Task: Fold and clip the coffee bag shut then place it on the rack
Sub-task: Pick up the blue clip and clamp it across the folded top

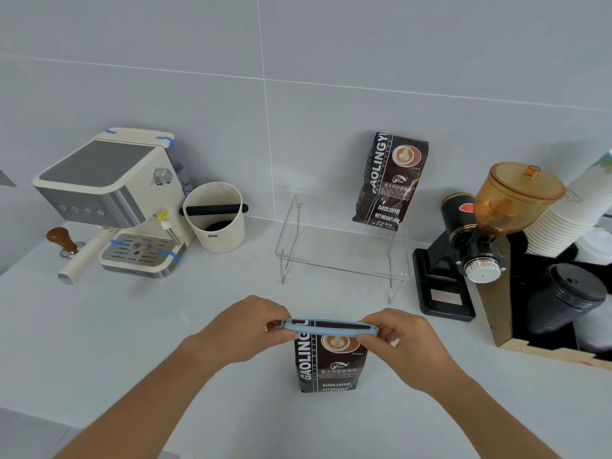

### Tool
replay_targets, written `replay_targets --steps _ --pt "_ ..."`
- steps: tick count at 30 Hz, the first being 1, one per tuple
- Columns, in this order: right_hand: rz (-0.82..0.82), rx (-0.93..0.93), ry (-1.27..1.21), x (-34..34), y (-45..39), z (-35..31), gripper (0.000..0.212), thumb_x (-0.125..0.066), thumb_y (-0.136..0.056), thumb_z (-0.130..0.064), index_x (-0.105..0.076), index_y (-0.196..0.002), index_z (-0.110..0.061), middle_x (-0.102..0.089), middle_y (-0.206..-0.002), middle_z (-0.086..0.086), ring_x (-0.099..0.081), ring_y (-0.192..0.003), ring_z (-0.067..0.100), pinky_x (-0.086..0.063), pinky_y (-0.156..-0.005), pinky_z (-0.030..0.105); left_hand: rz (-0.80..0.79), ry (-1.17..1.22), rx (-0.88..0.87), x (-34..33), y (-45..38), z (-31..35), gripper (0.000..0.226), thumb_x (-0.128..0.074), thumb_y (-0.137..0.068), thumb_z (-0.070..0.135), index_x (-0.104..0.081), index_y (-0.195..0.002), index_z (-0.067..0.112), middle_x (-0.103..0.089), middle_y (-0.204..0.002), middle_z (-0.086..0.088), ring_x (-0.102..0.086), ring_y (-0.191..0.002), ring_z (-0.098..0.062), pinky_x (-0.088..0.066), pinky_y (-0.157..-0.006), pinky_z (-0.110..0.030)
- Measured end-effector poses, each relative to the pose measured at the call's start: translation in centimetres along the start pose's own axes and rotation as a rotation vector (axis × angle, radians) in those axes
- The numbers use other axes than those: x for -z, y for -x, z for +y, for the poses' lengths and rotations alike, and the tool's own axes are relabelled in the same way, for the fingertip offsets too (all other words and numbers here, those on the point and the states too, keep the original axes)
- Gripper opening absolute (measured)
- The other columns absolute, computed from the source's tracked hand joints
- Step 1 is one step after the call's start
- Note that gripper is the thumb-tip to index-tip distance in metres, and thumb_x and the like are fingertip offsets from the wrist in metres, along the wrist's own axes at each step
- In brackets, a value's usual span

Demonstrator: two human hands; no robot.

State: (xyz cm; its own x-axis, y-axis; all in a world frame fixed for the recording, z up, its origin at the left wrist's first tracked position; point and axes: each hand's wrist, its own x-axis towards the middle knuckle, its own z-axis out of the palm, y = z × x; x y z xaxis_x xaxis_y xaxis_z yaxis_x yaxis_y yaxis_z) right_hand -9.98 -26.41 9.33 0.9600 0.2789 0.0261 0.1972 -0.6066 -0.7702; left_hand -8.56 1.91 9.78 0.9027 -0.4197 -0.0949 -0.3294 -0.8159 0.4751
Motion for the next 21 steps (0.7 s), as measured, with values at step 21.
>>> replay_targets --steps 21 --pt "0.006 -0.314 -0.305 -5.5 1.9 4.4 0.031 -0.07 -0.086 -0.013 -0.069 -0.096 -0.042 -0.075 -0.096 -0.027 -0.069 -0.096 -0.002 -0.053 -0.073 0.016 0.319 1.072 0.463 -10.4 1.7 1.8 0.052 -0.07 -0.076 -0.011 -0.061 -0.123 0.011 -0.074 -0.113 -0.001 -0.07 -0.1 -0.008 -0.054 -0.072 -0.012"
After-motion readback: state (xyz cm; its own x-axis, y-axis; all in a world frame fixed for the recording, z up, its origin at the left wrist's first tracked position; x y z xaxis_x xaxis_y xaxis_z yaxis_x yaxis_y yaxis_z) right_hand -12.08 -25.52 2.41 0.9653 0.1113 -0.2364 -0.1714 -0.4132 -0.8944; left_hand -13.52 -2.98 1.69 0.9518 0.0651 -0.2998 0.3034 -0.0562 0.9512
